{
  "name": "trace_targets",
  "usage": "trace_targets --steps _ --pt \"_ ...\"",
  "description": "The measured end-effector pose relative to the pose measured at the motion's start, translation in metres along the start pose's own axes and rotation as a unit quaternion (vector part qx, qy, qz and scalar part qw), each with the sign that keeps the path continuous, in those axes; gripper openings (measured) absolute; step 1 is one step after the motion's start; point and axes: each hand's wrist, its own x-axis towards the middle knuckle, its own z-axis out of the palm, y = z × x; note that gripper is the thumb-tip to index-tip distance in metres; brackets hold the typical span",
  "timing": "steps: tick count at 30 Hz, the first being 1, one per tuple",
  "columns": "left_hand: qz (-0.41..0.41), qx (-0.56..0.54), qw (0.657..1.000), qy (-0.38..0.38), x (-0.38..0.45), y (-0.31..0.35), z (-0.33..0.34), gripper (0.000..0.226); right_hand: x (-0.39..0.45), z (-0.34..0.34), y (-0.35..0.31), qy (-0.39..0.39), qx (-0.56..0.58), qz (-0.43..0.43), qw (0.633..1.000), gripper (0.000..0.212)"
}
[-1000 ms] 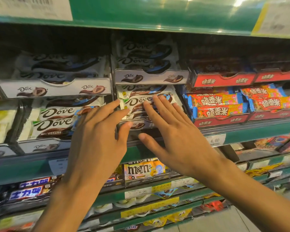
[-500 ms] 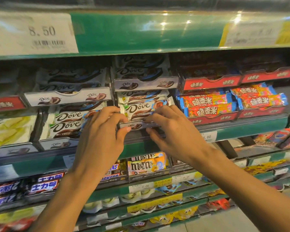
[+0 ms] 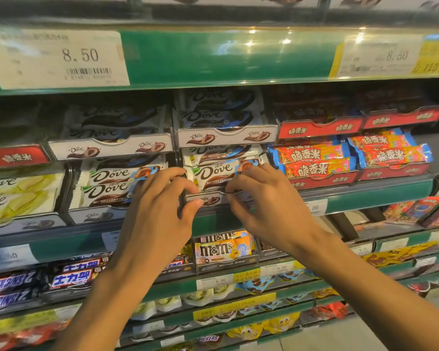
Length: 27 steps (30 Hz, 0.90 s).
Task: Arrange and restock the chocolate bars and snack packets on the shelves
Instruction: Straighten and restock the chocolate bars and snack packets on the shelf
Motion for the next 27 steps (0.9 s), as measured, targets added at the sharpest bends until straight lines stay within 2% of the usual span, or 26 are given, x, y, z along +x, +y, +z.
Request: trace_targets --steps 7,12,18,23,27 --pt "0.003 0.012 1.000 0.008 -0.010 0.011 -0.009 0.031 -0.009 -0.013 -0.005 0.041 -0.007 0.053 0.998 0.014" --pt "0.008 0.007 1.000 -0.008 -0.024 0.033 -0.007 0.036 -0.023 -0.031 -0.005 0.031 0.005 0.079 0.996 0.016" --pt "-0.010 -0.165 0.985 -0.051 -0.039 0.090 0.012 0.035 -0.082 -0.082 0.015 0.011 0.095 0.169 0.981 0.032" --pt "-0.037 -0.292 0.940 -0.174 -0.070 0.152 0.078 0.041 -0.189 -0.112 0.055 -0.013 0.140 0.298 0.944 0.042" --pt "-0.055 -0.340 0.899 -0.271 -0.101 0.209 0.144 0.040 -0.292 -0.126 0.089 0.015 0.156 0.413 0.897 0.041"
